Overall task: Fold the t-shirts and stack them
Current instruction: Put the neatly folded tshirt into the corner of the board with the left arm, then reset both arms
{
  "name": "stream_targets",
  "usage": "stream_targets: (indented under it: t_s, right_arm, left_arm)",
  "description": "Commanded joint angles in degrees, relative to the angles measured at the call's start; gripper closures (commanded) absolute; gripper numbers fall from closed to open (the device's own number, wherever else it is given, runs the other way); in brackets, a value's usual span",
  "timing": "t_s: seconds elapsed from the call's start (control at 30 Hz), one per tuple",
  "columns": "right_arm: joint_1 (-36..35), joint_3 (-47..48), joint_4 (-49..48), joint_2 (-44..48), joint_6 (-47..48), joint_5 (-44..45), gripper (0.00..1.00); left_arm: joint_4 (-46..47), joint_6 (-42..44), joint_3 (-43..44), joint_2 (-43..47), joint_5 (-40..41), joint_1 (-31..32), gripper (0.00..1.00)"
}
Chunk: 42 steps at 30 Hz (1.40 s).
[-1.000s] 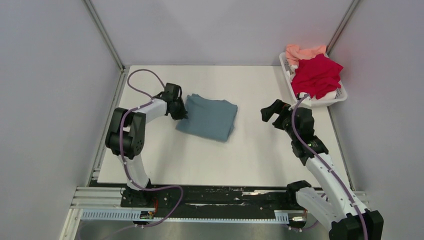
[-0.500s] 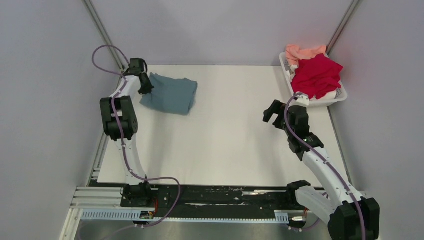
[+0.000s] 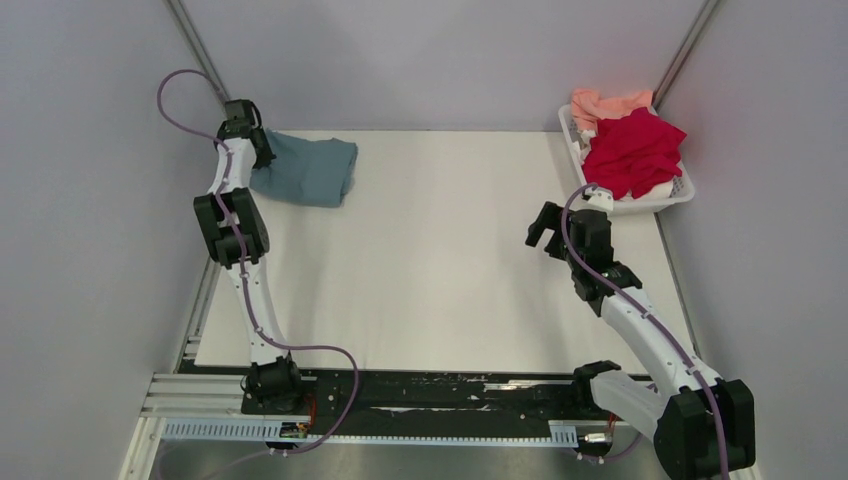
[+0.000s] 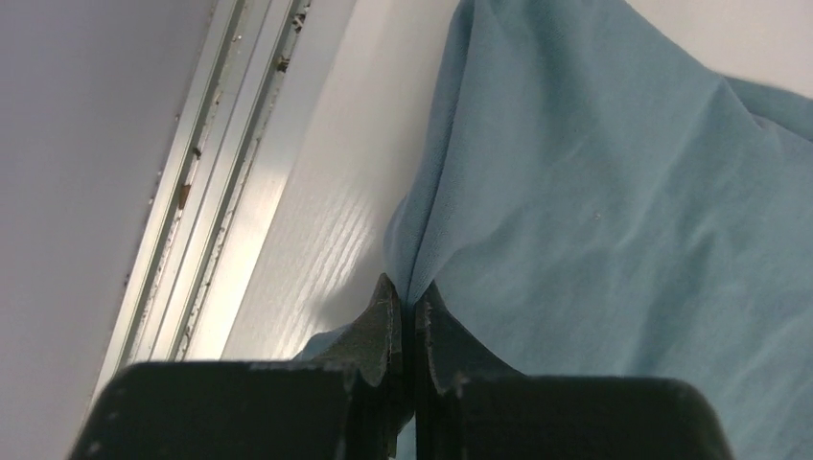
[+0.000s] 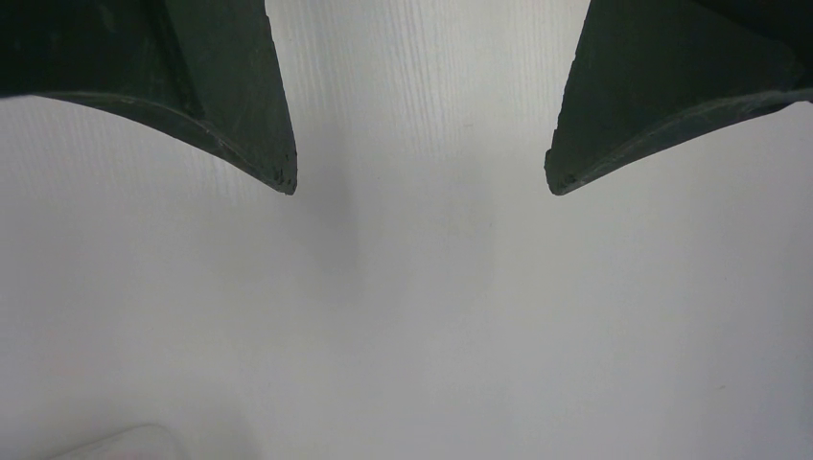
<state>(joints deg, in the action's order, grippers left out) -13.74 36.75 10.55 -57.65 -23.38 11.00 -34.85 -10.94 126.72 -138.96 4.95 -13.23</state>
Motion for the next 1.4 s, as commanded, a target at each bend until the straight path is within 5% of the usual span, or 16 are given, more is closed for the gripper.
stream_targets:
  t_s: [0.0, 0.23, 0.27, 0.3, 0.43, 0.63, 0.8, 1.03, 1.37]
  right_arm:
    - [-0.14, 0.29, -1.31, 1.22, 0.74, 2.09, 0.0]
    - [-0.09, 0.29, -1.21, 0.92, 0.61, 2.38, 0.0]
    - [-0.1, 0.3, -1.12, 0.93, 0.42, 2.75, 0.0]
    - [-0.11, 0.33, -0.75, 1.03, -0.18, 3.52, 0.0]
    - [-0.12, 0.69, 0.79, 2.84, -0.85, 4.48, 0.0]
    - [-0.14, -2.78, 2.73, 8.93, -4.32, 4.3, 0.0]
    - [-0.09, -7.51, 2.94, 14.7, -6.12, 0.93, 0.0]
    - [-0.07, -11.5, 3.83, 20.78, -9.09, 0.76, 0.0]
    - [-0.15, -17.2, 4.16, 31.63, -8.5, 0.95, 0.0]
  left_arm:
    - [-0.65, 1.83, 4.97, -1.66, -1.0, -0.5, 1.0]
    - [-1.82, 0.04, 4.65, -0.32, 1.52, -1.75, 0.95]
    - [-2.07, -0.09, 4.74, 0.05, 1.59, -1.92, 0.85]
    - [-2.11, -0.37, 4.84, 0.29, 1.61, -1.94, 0.52]
    - [-4.37, -2.68, 6.48, 4.01, -1.19, -1.96, 0.04]
    - [-3.1, -9.67, -4.33, 20.74, -8.13, -1.19, 0.0]
    - [9.9, -15.24, -37.29, 45.14, -11.68, 5.24, 0.0]
    - [23.03, -19.66, -76.87, 72.01, -2.0, 24.96, 0.0]
    - [27.29, -23.67, -103.78, 101.04, 1.11, 32.21, 0.0]
